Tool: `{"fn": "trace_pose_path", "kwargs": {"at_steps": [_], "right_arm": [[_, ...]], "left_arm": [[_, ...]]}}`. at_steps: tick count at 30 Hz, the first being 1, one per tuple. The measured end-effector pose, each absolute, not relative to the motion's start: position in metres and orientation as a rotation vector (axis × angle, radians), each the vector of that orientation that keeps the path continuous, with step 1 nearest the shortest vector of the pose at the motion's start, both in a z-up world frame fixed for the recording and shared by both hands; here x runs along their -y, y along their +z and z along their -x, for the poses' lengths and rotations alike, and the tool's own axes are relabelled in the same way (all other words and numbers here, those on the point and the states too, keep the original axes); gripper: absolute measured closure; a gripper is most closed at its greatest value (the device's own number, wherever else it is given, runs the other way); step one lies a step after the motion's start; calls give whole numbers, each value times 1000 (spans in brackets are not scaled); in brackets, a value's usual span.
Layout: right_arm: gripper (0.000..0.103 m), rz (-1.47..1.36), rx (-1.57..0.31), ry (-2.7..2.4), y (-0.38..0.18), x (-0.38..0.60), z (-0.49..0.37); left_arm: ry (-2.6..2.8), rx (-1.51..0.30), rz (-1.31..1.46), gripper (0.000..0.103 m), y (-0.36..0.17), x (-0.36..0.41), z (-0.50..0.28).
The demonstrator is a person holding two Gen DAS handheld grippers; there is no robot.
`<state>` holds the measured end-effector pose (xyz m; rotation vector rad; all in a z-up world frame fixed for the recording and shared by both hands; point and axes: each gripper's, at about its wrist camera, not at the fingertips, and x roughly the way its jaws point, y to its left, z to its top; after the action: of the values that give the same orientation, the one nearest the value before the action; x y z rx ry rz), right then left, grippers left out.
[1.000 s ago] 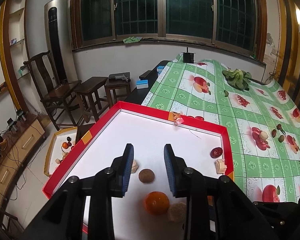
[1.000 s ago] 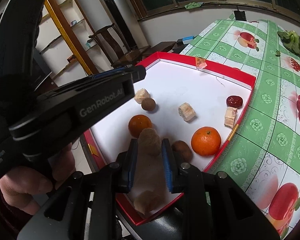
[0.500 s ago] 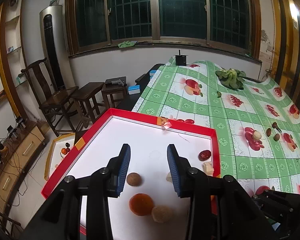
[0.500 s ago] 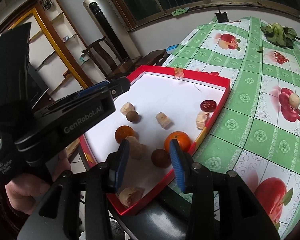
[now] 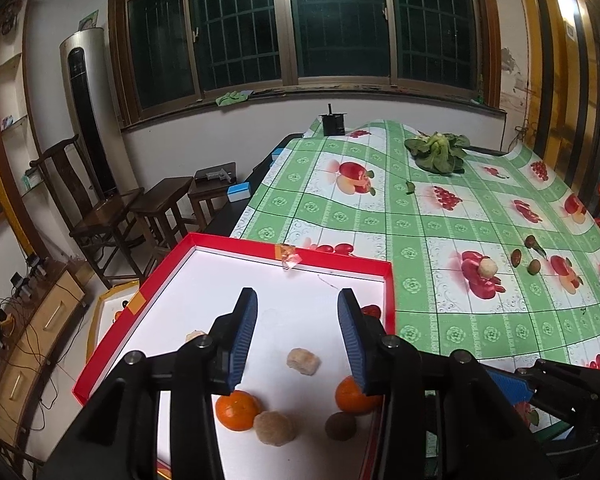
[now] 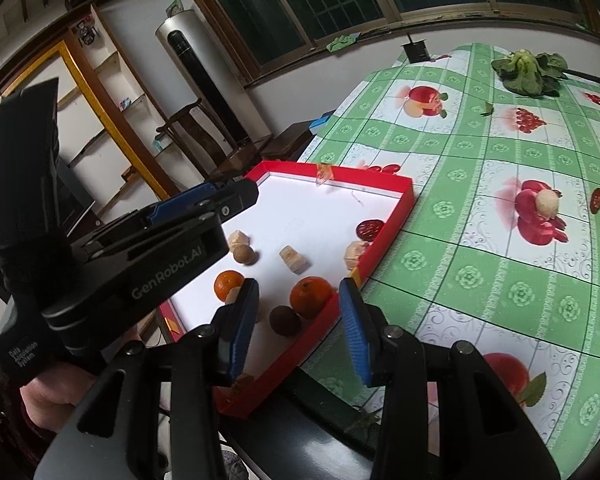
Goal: Organize fruits
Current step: 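Move both open grippers away from the tray toward the tablecloth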
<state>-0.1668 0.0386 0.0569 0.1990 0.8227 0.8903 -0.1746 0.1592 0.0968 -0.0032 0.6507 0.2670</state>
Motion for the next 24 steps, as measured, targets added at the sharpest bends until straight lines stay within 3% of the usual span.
{"fn": "trace_pose_path", "kwargs": {"at_steps": [17, 24], "right_arm": [[59, -295, -775, 842, 67, 12, 157], [59, -354, -754, 796, 70, 42, 148]], "left_arm": [[212, -643, -65, 60, 107, -117, 170], [184, -637, -95, 54, 110, -97, 167]]}}
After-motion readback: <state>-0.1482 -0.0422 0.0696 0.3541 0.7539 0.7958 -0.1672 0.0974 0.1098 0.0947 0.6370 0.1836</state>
